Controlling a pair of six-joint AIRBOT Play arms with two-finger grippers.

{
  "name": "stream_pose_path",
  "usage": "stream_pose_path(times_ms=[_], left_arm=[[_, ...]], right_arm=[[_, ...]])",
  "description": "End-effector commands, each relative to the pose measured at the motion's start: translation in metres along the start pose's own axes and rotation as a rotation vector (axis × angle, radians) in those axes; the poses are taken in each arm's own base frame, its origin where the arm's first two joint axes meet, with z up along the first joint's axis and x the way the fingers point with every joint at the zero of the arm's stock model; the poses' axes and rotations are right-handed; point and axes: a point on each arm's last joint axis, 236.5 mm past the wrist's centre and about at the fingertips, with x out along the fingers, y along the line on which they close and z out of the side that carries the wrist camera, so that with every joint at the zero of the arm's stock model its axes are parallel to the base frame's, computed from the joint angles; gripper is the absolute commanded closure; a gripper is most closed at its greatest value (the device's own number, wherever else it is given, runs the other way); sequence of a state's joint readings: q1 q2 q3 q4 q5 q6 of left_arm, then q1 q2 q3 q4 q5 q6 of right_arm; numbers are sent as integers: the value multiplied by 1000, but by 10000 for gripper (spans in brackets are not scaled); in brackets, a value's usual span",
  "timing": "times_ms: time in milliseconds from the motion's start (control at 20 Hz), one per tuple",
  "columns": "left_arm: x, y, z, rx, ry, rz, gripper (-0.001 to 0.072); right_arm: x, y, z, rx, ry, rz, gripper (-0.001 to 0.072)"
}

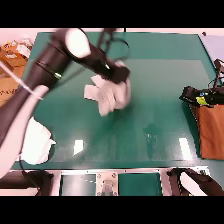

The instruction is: Fold the shirts.

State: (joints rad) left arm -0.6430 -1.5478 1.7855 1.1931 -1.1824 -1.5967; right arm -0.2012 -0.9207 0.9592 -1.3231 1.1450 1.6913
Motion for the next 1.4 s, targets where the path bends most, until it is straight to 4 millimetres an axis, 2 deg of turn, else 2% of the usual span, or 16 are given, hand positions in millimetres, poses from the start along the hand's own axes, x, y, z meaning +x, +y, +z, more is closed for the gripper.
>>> stream_pose_path(times_ms=[0, 100, 150, 200, 300, 400, 500, 650, 750, 850, 950, 1100, 1150, 1200, 1250, 1350], left_arm=[[50, -31, -52, -47, 181, -101, 4], [41, -8, -57, -56, 219, -59, 5], [32, 9, -54, -75, 225, -38, 5], [22, 32, -49, -108, 220, -14, 5], [5, 89, -39, -197, 186, 56, 5], [-11, 154, -30, -288, 123, 167, 5], [-19, 214, -29, -381, 63, 233, 5], [-9, 270, -60, -490, 110, 270, 5], [3, 285, -75, -494, 151, 276, 5], [14, 290, -74, -501, 140, 264, 5], [19, 291, -70, -503, 119, 253, 6], [19, 291, -70, -498, 118, 256, 6], [19, 291, -70, -494, 121, 254, 6], [19, 291, -70, -494, 122, 254, 6], [19, 291, -70, -493, 118, 255, 5], [19, 293, -67, -492, 108, 258, 6]], right_arm=[[-1, 3, 0, 5, 2, 13, 414], [-1, 1, -1, 12, 4, 11, 384], [-1, 2, -2, 13, 9, 15, 305], [0, 6, -4, 21, 17, 33, 257], [6, 15, -14, 48, 49, 76, 256], [19, 22, -35, 96, 110, 124, 256], [38, 31, -67, 154, 194, 189, 257], [71, 63, -118, 149, 265, 294, 258], [89, 92, -147, 129, 293, 339, 257], [110, 119, -168, 88, 319, 354, 256], [131, 135, -191, 59, 383, 338, 256], [149, 152, -198, 38, 439, 328, 267], [150, 155, -192, 8, 426, 333, 415], [150, 153, -181, -43, 402, 332, 698], [148, 146, -173, -70, 402, 317, 700], [141, 112, -157, -112, 452, 244, 700]])
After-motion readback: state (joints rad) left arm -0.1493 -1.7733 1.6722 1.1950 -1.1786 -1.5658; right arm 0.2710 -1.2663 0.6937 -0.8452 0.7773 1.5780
